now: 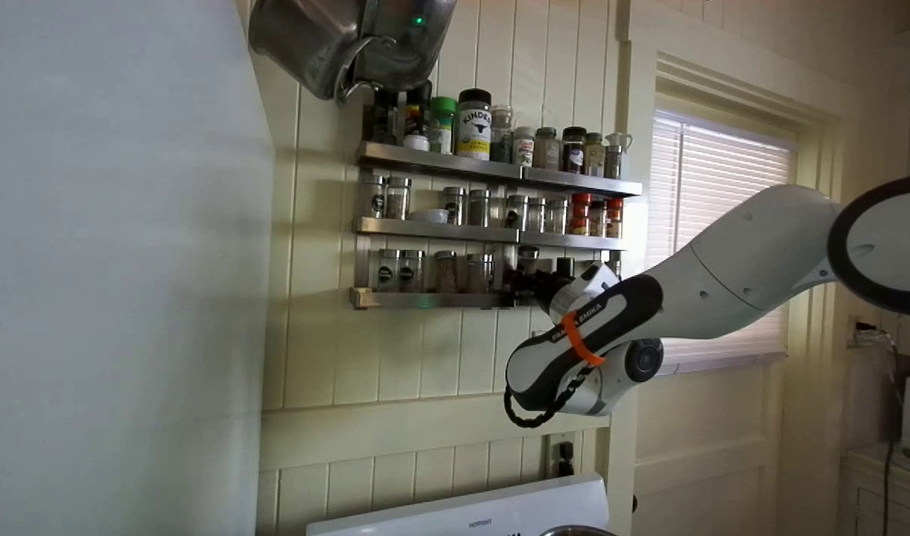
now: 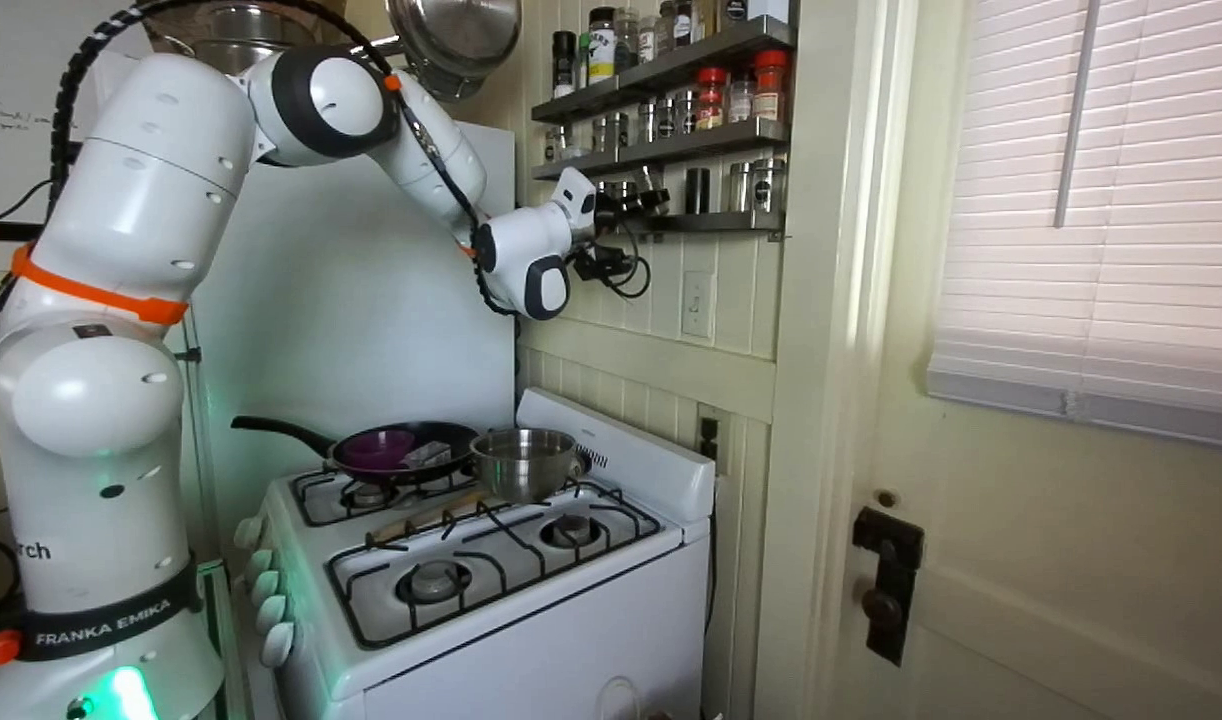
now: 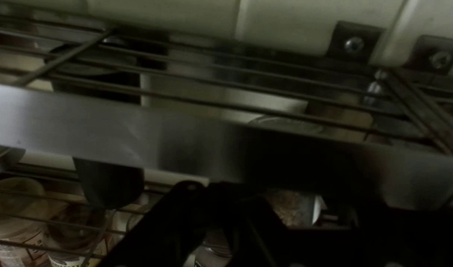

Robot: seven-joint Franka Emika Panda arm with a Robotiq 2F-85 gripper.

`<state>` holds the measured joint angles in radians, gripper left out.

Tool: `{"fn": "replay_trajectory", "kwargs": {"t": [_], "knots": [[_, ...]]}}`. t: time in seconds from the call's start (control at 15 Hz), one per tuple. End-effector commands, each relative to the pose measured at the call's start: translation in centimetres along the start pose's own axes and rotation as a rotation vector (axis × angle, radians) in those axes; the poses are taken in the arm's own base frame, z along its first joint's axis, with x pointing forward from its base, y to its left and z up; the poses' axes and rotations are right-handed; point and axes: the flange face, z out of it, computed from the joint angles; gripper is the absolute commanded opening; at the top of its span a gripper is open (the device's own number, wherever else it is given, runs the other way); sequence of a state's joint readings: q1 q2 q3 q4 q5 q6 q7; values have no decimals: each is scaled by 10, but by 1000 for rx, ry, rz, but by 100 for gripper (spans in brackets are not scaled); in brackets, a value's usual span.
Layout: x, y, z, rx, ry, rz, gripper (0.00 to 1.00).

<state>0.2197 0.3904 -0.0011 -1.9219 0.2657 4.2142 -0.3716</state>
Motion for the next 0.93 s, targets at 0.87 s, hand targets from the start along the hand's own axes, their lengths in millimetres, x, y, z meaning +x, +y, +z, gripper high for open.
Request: {"fn": "replay_trajectory", "kwargs": {"t": [0.87], "knots": [[7,-6,-21,-4,-15,-5,23]]}}
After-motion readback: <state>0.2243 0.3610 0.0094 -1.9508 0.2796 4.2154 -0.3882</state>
